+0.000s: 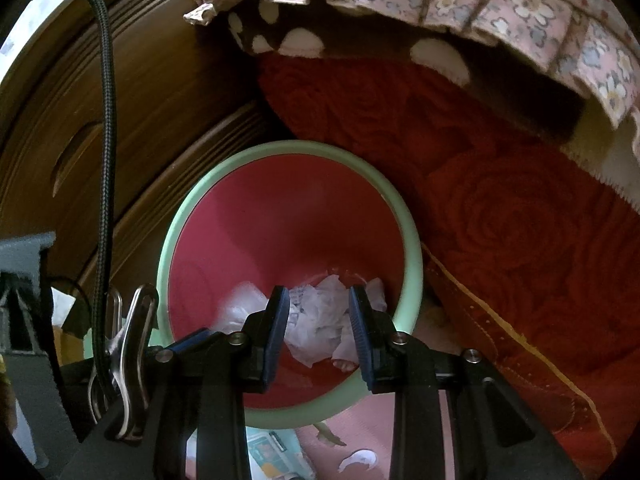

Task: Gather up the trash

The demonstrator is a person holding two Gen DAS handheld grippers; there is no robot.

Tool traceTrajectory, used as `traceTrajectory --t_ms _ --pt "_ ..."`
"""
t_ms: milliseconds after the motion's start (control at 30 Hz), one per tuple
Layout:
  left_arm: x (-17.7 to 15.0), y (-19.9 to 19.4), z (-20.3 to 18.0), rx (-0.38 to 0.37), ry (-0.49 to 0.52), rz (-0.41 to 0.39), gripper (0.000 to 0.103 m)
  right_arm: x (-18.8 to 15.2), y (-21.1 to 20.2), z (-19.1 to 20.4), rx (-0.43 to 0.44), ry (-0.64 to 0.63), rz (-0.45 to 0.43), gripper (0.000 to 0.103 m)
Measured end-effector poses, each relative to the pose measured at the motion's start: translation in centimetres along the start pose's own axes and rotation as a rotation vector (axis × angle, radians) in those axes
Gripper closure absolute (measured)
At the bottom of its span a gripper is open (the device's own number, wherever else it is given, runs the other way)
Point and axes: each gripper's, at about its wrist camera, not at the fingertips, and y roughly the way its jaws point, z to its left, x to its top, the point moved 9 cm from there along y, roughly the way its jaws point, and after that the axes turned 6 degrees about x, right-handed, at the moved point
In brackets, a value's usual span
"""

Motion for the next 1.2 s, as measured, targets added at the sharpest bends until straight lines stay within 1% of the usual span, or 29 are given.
traceTrajectory --t_ms 200,233,267,300,333,367,433,767,1200 --pt "0.2 0.2 -0.1 0.018 0.007 0.004 0.095 0.0 0.1 -0.1 -0.003 0.002 0.001 0.071" --pt "0.2 0.2 -0.2 0.018 0.007 0.005 0.091 0.0 0.1 -0.1 -0.002 0.003 0.001 0.071" --pt "0.2 0.1 -0.2 0.018 0.006 0.006 0.083 0.0 0.1 -0.1 -0.001 0.004 0.000 0.071" --pt "0.2 0.1 0.0 0.022 0.004 0.007 0.078 0.0 0.1 -0.1 -0.001 0.005 -0.002 0.071" --pt "0.3 0.1 0.2 0.029 0.003 0.007 0.070 0.0 0.0 -0.1 -0.001 0.006 -0.004 0.071" --pt "0.3 0.2 0.4 0.039 0.002 0.005 0.066 0.0 0.0 -0.1 -0.002 0.006 -0.005 0.071" --pt "0.3 -0.1 0.7 0.046 0.001 0.005 0.063 -0.1 0.0 -0.1 0.000 0.008 -0.004 0.071" --pt "0.5 -1.1 0.7 0.038 0.004 0.005 0.062 -0.1 -0.2 -0.1 0.007 0.009 -0.013 0.071" --pt "0.6 -3.8 1.9 0.049 -0.003 -0.028 0.062 0.0 -0.8 0.9 0.021 -0.020 -0.023 0.071"
